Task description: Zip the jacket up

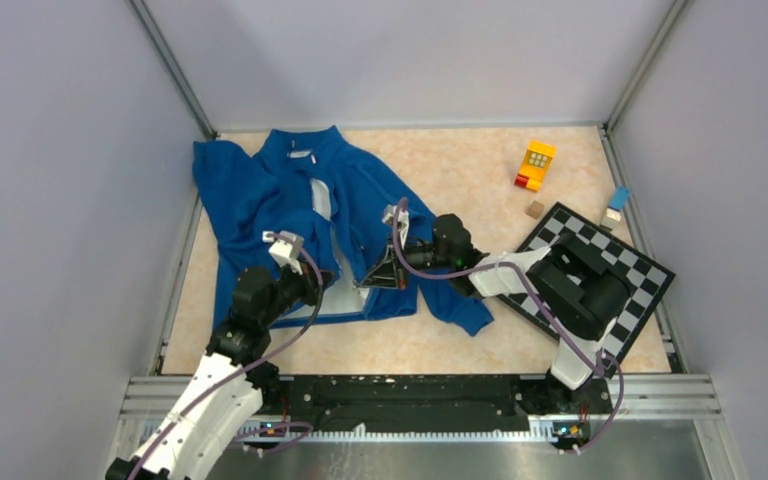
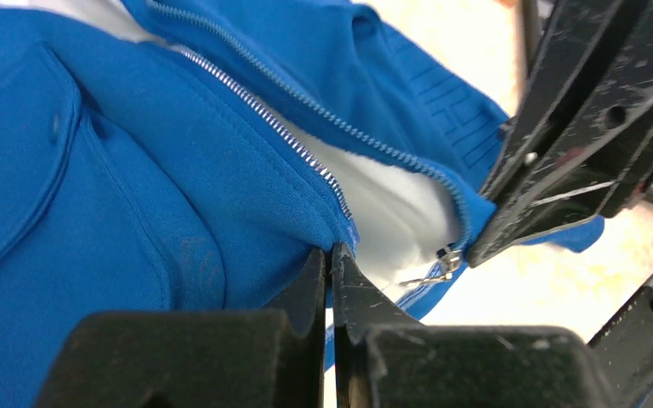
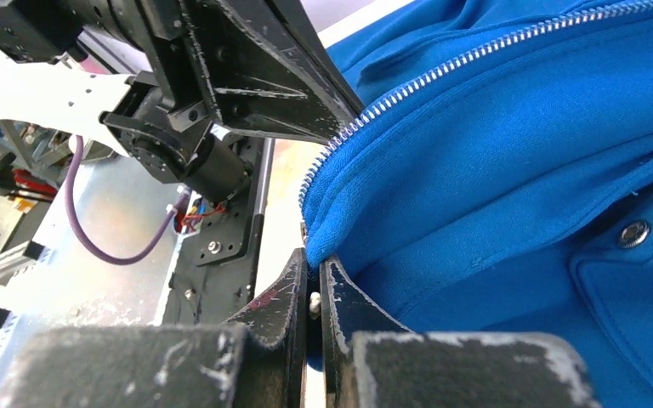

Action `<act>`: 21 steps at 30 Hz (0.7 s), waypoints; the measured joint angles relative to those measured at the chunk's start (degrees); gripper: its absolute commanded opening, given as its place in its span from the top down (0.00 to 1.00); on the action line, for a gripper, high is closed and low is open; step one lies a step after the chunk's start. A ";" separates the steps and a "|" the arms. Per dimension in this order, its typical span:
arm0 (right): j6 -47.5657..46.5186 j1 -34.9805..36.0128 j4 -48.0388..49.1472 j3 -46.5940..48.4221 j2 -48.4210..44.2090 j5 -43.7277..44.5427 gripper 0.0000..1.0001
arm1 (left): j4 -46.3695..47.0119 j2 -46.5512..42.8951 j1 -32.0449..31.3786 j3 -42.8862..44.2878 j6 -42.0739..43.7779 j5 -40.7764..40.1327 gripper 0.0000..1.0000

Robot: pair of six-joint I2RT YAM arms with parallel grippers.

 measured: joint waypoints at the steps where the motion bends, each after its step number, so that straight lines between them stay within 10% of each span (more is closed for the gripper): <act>1: -0.42 0.02 -0.57 0.59 0.42 -0.70 1.00 | 1.27 -1.64 0.00 -0.83 -0.17 0.02 1.00; 21: 2.58 -2.12 1.95 4.39 7.19 -6.14 1.00 | 19.08 -7.76 0.00 -11.47 -1.40 5.86 1.00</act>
